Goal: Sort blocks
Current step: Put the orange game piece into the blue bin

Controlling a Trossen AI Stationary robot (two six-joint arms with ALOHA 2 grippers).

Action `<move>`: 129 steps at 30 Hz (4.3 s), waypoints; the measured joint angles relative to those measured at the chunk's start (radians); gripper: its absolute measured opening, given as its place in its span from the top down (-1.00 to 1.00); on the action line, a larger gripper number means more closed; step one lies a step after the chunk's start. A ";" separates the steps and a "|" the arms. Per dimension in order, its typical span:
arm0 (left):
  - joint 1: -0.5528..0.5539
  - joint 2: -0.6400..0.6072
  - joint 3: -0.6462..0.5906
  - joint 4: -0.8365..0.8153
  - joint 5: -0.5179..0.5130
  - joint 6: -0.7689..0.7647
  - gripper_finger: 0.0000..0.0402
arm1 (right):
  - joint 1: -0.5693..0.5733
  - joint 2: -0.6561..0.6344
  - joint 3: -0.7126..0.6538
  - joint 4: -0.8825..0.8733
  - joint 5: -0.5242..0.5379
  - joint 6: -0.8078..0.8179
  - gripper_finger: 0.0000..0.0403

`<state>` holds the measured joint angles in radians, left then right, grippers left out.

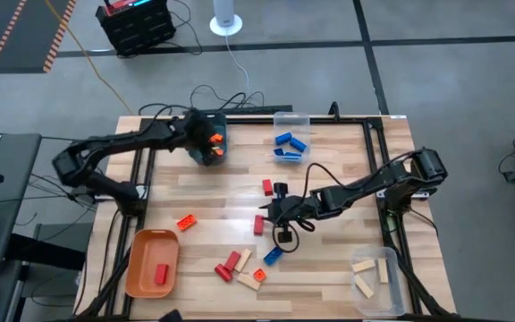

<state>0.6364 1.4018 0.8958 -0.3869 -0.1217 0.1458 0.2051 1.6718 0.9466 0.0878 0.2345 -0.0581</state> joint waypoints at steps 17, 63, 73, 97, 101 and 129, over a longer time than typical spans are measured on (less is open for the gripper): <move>0.046 0.148 0.119 -0.181 0.084 0.073 -0.06 | -0.006 0.001 -0.033 0.002 0.013 0.004 0.40; -0.817 0.076 0.136 -0.742 0.012 -0.678 -0.12 | 0.112 0.082 -0.040 0.127 0.329 0.076 0.39; -0.817 0.090 0.136 -0.742 0.019 -0.672 -0.12 | 0.112 0.082 -0.040 0.126 0.326 0.074 0.39; -0.898 0.088 0.009 -0.673 0.015 -0.898 -0.12 | 0.129 0.082 -0.040 0.121 0.324 0.075 0.39; -0.896 0.088 -0.016 -0.615 0.045 -0.885 -0.12 | 0.129 0.082 -0.040 0.122 0.324 0.075 0.39; -0.891 0.087 -0.117 -0.457 0.064 -0.808 0.34 | 0.128 0.081 -0.040 0.111 0.323 0.076 0.39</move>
<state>-0.2550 1.4891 0.7792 -0.8434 -0.0575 -0.6624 0.3333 1.7531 0.9070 0.1990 0.5579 0.0181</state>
